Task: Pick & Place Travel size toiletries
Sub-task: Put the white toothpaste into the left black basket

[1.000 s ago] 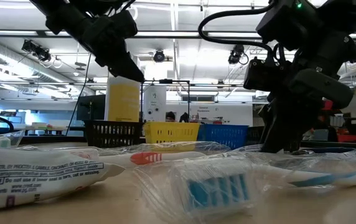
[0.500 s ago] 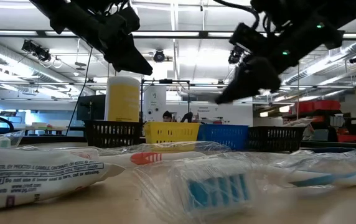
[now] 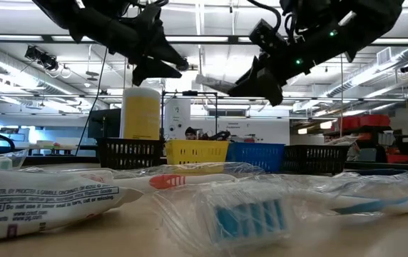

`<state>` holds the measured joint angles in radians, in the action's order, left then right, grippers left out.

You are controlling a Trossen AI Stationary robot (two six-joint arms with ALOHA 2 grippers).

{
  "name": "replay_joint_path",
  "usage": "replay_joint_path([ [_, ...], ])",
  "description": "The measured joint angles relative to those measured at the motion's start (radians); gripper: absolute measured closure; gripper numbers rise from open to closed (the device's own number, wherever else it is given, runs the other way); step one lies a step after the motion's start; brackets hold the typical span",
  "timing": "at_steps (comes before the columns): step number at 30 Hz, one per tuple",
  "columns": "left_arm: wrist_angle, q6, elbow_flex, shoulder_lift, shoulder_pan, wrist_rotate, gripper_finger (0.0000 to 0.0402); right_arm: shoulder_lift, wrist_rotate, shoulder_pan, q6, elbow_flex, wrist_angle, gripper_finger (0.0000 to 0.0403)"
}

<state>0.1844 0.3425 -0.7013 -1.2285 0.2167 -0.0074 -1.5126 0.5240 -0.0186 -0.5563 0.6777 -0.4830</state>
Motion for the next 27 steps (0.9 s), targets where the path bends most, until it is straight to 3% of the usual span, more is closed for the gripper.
replay_joint_path([
  [7,0.081,0.020,0.000,-0.010,0.020,0.030,0.0221,-0.001,-0.011,0.043,-0.071,0.001,-0.126,0.0291],
  [10,0.108,0.018,0.000,-0.024,0.025,0.024,0.0223,-0.001,-0.046,0.053,-0.089,0.016,-0.116,0.0291],
  [17,0.132,0.019,-0.012,-0.060,0.045,-0.032,0.0226,-0.001,0.007,0.065,-0.088,0.052,-0.105,0.0291],
  [27,0.228,0.019,-0.010,-0.082,0.056,0.026,0.0233,-0.001,-0.036,0.076,-0.077,0.053,-0.109,0.0291],
])
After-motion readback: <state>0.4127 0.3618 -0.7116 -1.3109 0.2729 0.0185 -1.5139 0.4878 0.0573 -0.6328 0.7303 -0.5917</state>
